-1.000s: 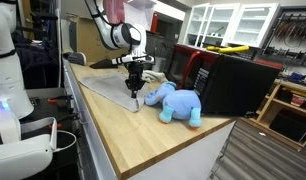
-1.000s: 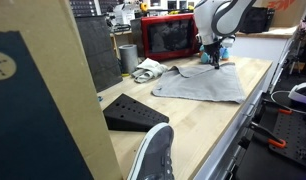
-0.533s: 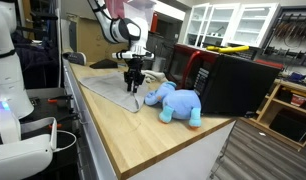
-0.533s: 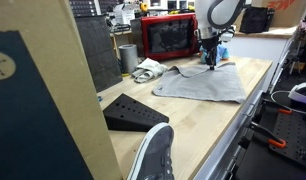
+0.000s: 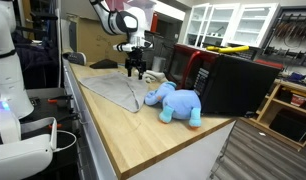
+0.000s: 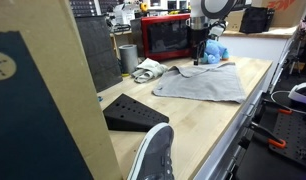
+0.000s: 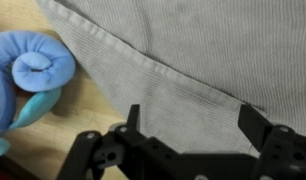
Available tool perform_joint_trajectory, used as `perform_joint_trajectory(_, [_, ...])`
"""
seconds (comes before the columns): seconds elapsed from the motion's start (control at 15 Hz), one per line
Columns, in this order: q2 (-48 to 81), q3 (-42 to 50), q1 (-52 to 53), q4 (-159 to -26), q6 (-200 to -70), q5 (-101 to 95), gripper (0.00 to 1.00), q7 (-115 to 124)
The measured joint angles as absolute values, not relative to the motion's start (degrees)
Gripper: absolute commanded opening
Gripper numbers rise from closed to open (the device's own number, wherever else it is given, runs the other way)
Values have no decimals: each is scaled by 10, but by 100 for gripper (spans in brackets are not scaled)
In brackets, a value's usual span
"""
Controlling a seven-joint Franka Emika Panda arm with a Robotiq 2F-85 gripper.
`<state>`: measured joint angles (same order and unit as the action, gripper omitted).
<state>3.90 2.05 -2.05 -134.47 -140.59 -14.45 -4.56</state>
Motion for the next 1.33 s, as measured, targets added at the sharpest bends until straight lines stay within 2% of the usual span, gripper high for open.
perform_joint_trajectory(0.8, [62,-10,19,-1342,-1478,-119,100,18])
perform_joint_trajectory(1.07, [85,3,36,-1342,-1545,-216,100,153])
perform_joint_trajectory(1.33, [107,54,65,-1335,-1571,-383,100,339])
